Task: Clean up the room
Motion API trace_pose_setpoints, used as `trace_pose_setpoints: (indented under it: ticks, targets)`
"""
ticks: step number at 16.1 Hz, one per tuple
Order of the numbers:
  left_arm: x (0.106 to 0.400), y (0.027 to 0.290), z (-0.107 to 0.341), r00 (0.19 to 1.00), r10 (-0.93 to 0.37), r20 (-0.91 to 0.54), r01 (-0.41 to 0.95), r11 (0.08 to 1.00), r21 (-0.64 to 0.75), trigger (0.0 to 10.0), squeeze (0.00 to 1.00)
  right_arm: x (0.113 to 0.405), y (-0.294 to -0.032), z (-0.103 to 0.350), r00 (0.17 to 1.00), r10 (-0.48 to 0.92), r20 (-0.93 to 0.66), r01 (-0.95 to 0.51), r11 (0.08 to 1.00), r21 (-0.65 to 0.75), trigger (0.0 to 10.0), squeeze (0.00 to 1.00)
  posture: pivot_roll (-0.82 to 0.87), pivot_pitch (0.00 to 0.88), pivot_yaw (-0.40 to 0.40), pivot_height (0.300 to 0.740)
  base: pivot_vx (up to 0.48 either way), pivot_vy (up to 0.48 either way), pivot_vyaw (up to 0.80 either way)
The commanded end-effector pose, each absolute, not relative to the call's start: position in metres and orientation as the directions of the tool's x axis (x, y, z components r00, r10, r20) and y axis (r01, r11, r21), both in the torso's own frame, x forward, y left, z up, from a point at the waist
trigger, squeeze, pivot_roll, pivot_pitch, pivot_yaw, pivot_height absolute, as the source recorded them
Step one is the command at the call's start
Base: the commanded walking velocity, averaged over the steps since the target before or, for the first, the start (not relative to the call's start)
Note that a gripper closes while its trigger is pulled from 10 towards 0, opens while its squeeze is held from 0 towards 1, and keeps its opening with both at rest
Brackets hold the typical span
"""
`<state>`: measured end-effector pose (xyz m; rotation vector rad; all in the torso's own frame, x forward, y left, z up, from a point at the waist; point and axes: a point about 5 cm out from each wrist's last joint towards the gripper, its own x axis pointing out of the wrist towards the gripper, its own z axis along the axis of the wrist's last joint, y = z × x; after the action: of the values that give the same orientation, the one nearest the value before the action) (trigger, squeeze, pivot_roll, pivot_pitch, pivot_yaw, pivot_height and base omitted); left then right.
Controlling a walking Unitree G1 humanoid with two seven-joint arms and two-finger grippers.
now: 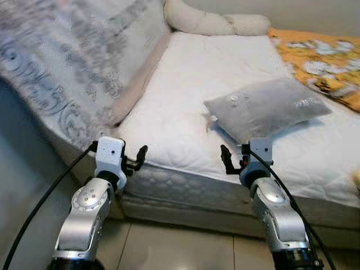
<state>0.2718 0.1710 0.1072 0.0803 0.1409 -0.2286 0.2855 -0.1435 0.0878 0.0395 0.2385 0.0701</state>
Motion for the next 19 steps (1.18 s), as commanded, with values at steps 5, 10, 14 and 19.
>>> trace_pose_setpoints:
  ticks: [5,10,14,19]
  targets:
    - [0.272,0.165,0.108,0.957,-0.251,-0.142,0.261,0.964,0.054,10.0,0.00,0.286,-0.146,0.088,0.970,0.065,-0.233,-0.055,0.997,0.050,10.0,0.00,0.05,0.000,0.008,0.740,0.157,0.000,-0.80]
    - [0.271,0.165,0.107,0.956,-0.258,-0.141,0.267,0.962,0.050,10.0,0.00,0.286,-0.146,0.089,0.972,0.064,-0.225,-0.054,0.997,0.048,10.0,0.00,0.05,0.000,0.009,0.740,0.301,0.000,-0.64]
    - [0.271,0.165,0.107,0.957,-0.255,-0.140,0.264,0.963,0.053,10.0,0.00,0.286,-0.146,0.089,0.973,0.062,-0.222,-0.054,0.998,0.044,10.0,0.00,0.05,0.000,0.010,0.740,0.302,0.000,0.00]
    - [0.271,0.165,0.107,0.958,-0.253,-0.137,0.262,0.963,0.055,10.0,0.00,0.285,-0.134,0.092,0.966,0.156,-0.208,-0.159,0.987,0.003,10.0,0.00,0.05,0.000,0.010,0.740,0.300,0.000,0.16]
